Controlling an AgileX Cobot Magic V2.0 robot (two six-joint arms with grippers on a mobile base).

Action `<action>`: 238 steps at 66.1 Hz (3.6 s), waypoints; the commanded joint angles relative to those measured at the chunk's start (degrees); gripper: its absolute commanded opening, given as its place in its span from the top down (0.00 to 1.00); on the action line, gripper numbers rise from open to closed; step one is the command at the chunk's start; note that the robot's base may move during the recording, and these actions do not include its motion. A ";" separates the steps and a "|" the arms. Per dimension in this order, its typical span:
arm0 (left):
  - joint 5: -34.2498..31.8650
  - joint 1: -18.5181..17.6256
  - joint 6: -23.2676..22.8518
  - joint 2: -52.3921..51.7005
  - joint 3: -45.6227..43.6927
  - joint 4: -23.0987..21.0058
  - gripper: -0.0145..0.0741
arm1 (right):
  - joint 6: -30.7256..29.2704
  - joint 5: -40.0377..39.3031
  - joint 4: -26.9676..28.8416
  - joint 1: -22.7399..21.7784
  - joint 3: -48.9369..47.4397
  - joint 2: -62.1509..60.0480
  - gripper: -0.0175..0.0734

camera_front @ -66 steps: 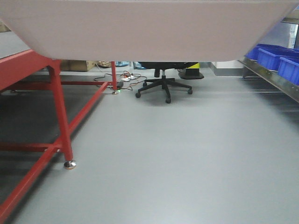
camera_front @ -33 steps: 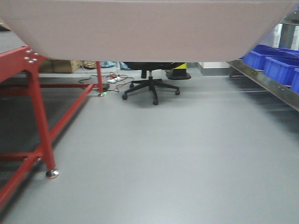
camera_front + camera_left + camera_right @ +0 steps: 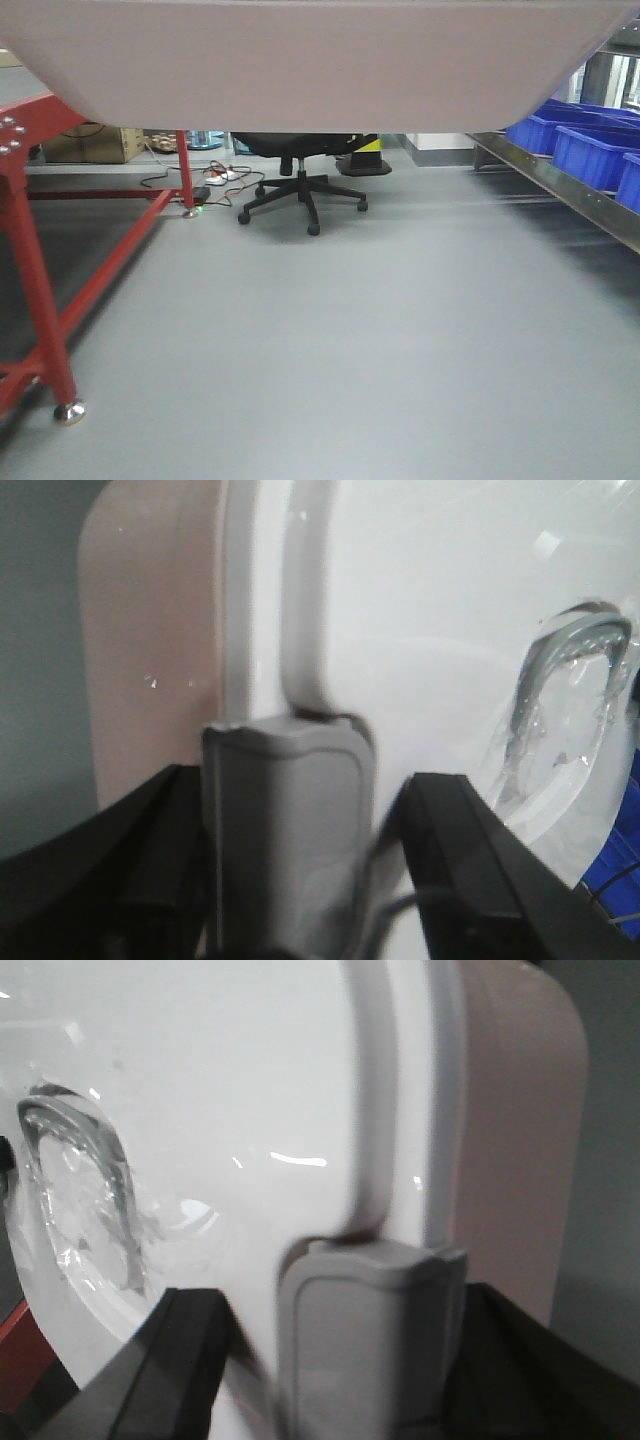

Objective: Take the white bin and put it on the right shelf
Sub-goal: 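Hold the bin with both grippers while turning toward the blue-bin shelves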

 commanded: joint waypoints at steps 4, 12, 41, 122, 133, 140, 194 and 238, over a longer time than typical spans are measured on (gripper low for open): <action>3.69 -1.64 0.47 -0.66 -2.00 -9.42 0.55 | -0.44 10.70 13.94 1.51 -2.14 -1.36 0.27; 3.69 -1.64 0.47 -0.66 -2.00 -9.42 0.55 | -0.44 10.70 13.94 1.51 -2.14 -1.36 0.27; 3.69 -1.64 0.47 -0.66 -2.00 -9.42 0.55 | -0.44 10.70 13.94 1.51 -2.14 -1.36 0.27; 3.69 -1.64 0.47 -0.66 -2.00 -9.42 0.55 | -0.44 10.61 13.94 1.51 -2.14 -1.36 0.27; 3.69 -1.64 0.47 -0.66 -2.00 -9.42 0.55 | -0.44 10.61 13.94 1.51 -2.14 -1.36 0.27; 3.69 -1.64 0.47 -0.66 -2.00 -9.42 0.55 | -0.44 10.66 13.94 1.51 -2.14 -1.36 0.27; 3.69 -1.64 0.47 -0.66 -2.00 -9.42 0.55 | -0.44 10.66 13.94 1.51 -2.14 -1.36 0.27; 3.69 -1.64 0.47 -0.66 -2.00 -9.42 0.55 | -0.44 10.71 13.94 1.51 -2.14 -1.36 0.27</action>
